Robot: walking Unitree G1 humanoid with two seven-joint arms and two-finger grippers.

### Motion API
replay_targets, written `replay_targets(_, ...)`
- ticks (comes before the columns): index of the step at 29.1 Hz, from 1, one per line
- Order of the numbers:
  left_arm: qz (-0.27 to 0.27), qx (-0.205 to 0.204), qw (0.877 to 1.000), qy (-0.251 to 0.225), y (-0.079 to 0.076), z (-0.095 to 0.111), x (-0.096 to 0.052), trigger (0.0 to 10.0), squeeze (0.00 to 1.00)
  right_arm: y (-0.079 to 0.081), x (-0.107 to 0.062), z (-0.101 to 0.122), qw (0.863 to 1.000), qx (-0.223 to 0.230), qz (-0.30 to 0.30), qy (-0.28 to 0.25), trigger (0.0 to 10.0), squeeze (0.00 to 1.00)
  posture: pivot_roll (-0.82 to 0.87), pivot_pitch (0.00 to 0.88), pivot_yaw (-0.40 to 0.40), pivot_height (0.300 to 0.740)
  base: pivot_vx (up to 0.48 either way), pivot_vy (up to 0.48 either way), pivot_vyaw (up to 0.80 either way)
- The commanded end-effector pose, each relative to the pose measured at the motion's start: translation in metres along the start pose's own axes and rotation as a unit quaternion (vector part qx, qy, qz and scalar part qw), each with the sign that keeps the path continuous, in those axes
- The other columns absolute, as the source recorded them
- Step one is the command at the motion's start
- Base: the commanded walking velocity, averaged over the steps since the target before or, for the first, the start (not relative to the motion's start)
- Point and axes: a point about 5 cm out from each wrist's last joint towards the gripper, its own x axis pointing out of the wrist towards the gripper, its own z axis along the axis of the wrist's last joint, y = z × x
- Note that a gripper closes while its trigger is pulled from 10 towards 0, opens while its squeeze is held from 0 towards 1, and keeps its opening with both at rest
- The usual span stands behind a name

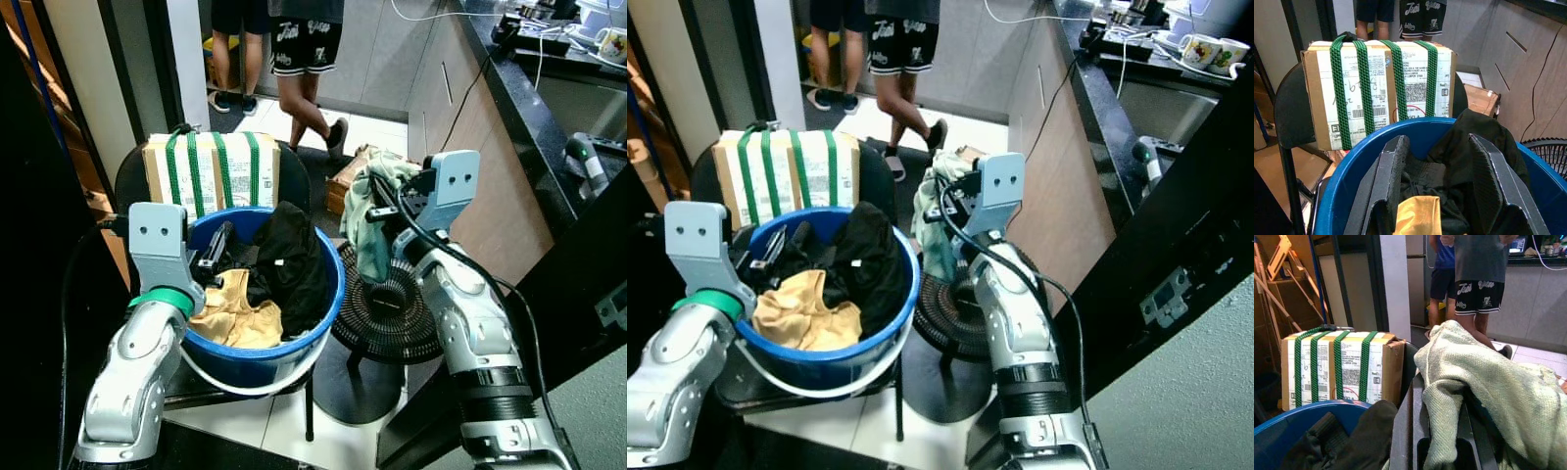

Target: Clothes washing

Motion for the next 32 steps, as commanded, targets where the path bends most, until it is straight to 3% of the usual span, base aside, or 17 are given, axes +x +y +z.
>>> replay_targets(1, -0.005, -0.002, 1.0, -0.002, -0.0046, 0.0008, 0.0011, 10.0, 0.0, -0.0039, -0.0038, 0.0007, 1.0, -0.001, -0.01, 0.002, 10.0, 0.0, 0.07, 0.056, -0.064, 0.74, 0.0, 0.0, 0.0)
replay_targets(4, -0.004, -0.007, 1.0, -0.002, -0.0056, 0.0016, 0.0021, 10.0, 0.0, -0.004, -0.0046, 0.0006, 1.0, -0.001, -0.011, 0.004, 10.0, 0.0, 0.07, 0.056, -0.064, 0.74, 0.0, 0.0, 0.0)
replay_targets(27, -0.005, -0.011, 1.0, -0.009, -0.0059, 0.0051, 0.0023, 10.0, 0.0, -0.0043, -0.0052, -0.0006, 1.0, 0.002, -0.013, 0.011, 10.0, 0.0, 0.08, 0.057, -0.067, 0.74, 0.0, 0.48, 0.0)
replay_targets(32, -0.011, -0.009, 1.0, -0.017, -0.002, 0.0068, 0.0002, 10.0, 0.0, -0.0026, -0.0051, -0.0005, 1.0, 0.003, -0.011, 0.012, 10.0, 0.0, 0.07, 0.056, -0.072, 0.74, 0.0, -0.258, 0.0)
